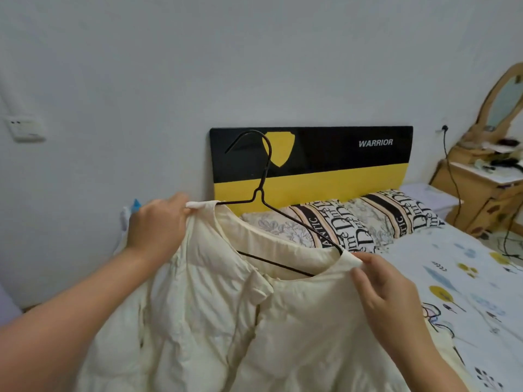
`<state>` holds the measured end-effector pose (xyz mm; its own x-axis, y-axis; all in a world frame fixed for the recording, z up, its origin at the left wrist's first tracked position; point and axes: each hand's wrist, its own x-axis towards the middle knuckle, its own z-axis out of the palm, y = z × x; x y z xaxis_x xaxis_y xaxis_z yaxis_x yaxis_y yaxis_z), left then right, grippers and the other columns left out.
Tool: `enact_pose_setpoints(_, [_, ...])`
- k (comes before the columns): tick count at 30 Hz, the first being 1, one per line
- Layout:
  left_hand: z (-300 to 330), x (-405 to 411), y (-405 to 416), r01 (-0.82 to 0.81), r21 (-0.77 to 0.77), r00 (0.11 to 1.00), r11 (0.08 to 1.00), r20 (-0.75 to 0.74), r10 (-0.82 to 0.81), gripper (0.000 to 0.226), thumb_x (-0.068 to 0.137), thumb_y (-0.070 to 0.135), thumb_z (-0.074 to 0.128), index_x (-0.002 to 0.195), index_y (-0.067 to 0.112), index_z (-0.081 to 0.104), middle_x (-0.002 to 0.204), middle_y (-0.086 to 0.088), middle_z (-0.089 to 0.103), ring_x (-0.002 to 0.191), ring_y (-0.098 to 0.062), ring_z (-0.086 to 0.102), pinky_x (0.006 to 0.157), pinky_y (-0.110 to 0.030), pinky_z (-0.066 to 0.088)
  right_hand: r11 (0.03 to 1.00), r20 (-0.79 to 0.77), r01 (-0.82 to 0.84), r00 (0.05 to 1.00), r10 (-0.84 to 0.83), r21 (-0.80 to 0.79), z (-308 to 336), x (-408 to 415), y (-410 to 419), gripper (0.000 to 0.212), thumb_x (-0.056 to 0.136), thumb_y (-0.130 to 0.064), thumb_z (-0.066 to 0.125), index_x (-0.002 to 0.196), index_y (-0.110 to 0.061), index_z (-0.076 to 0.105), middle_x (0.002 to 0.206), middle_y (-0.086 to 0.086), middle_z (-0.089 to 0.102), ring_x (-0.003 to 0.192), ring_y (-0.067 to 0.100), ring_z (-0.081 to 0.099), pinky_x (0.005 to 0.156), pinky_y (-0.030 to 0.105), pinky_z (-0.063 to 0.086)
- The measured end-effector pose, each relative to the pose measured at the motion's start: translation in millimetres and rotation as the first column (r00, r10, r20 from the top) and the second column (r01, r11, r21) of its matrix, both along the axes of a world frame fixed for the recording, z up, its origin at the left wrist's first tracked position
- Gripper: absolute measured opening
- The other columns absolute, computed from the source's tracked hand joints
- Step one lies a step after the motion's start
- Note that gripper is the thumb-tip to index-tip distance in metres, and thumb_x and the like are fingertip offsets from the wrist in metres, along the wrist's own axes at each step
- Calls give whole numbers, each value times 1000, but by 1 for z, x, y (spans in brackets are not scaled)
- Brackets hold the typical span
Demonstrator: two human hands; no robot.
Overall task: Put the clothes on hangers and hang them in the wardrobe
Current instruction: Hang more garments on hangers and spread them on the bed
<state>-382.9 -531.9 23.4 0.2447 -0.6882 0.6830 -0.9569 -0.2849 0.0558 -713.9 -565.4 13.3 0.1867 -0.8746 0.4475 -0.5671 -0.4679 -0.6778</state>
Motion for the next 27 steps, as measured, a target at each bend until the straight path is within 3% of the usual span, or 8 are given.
enact_pose_setpoints(3, [2,45,-12,11,-24,999,1000,-40,-12,14,75,14,55,64,6,51,43,-14,49,37,-34,49,47,-19,21,1000,50,22,998,-23,2,0,39,-14,22,89,-14,57,90,-35,59,84,-15,66,80,3,59,69,13,40])
enact_pose_setpoints(6, [12,75,-31,52,-50,998,997,-39,-54,18,77,17,53,64,5,51,44,-16,49,37,-34,49,47,-21,24,998,73,63,995,-64,13,4,65,-31,12,90,-17,57,88,-29,60,76,-12,64,80,-7,55,63,9,38])
enact_pose_setpoints(11, [29,101,-79,131,-68,990,989,-43,-134,23,78,21,54,63,4,52,43,-17,49,37,-34,48,49,-16,15,989,102,144,984,-145,14,15,90,-73,16,91,-16,59,74,-15,59,61,1,58,62,9,50,54,16,32])
enact_pose_setpoints(14, [39,108,-117,164,-97,984,982,-59,-170,25,80,22,53,65,2,52,44,-19,49,37,-35,46,47,-23,25,983,166,181,970,-179,2,26,100,-104,22,89,-19,61,69,-24,55,59,-11,57,59,-3,49,52,12,32])
enact_pose_setpoints(17, [53,111,-162,188,-143,979,972,-55,-198,29,85,25,50,71,0,53,48,-22,50,42,-31,38,48,-25,20,981,272,186,943,-193,52,36,103,-141,14,88,-26,62,76,-28,57,65,-7,53,60,-1,47,56,18,34])
enact_pose_setpoints(20, [72,109,-216,187,-134,979,973,-55,-196,28,94,25,50,84,0,55,66,-26,57,56,-30,37,53,-32,20,980,387,135,904,-183,149,33,101,-181,7,91,-23,58,91,-30,58,83,-10,58,77,6,52,66,27,40])
enact_pose_setpoints(23, [95,107,-278,178,-141,983,974,-27,-184,28,96,27,46,91,1,54,79,-29,60,67,-40,51,58,-36,26,961,442,96,873,-206,259,12,94,-228,29,89,-24,59,118,-25,54,106,-9,62,96,10,59,83,37,48])
enact_pose_setpoints(27, [118,108,-359,185,-162,982,969,3,-187,29,96,29,44,93,1,53,82,-30,60,75,-45,55,59,-38,27,909,464,91,836,-292,408,-25,83,-287,38,86,-18,63,123,-19,55,111,2,66,102,21,62,86,43,50])
